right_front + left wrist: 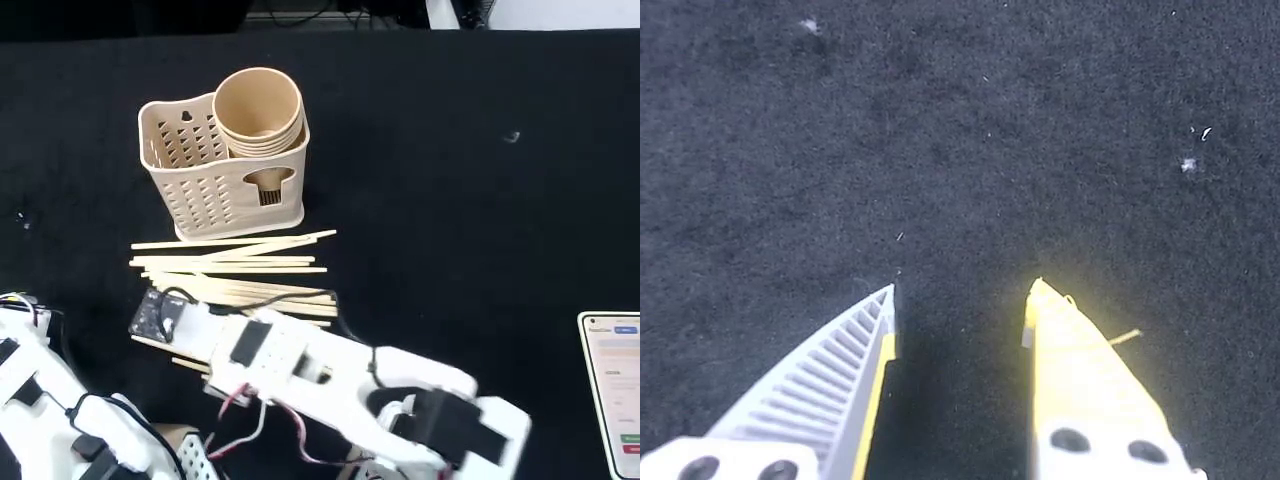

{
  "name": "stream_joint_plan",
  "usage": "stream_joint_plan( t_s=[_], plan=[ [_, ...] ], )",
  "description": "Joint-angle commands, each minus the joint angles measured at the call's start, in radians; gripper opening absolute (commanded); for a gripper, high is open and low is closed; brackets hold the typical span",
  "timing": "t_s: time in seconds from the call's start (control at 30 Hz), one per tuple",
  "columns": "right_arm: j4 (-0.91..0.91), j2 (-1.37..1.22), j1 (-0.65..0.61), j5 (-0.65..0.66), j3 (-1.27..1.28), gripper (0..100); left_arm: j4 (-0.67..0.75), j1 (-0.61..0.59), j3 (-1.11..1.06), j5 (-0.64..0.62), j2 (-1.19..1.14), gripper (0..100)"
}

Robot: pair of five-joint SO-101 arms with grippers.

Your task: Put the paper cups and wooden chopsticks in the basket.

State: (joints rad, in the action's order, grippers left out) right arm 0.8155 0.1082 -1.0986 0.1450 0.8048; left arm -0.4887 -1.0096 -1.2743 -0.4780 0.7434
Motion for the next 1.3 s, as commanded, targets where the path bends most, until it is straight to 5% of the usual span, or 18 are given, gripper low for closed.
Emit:
stream_joint_plan(
  t_s=[0.0,0.27,0.73,1.27],
  plan=[
    [-0.021,-0.102,0.018,-0.005,-0.105,12.3,0.012,-0.001,0.051,-0.008,0.003,21],
    [-0.015,-0.097,0.037,-0.006,-0.125,0.8,0.012,-0.001,0.051,-0.008,0.003,21],
    [0.183,0.245,0.04,-0.006,-0.127,1.0,0.014,-0.001,0.051,-0.008,0.003,21],
    [0.028,0.593,0.334,-0.005,-0.3,1.0,0.017,0.027,0.036,-0.006,0.003,21]
  ],
)
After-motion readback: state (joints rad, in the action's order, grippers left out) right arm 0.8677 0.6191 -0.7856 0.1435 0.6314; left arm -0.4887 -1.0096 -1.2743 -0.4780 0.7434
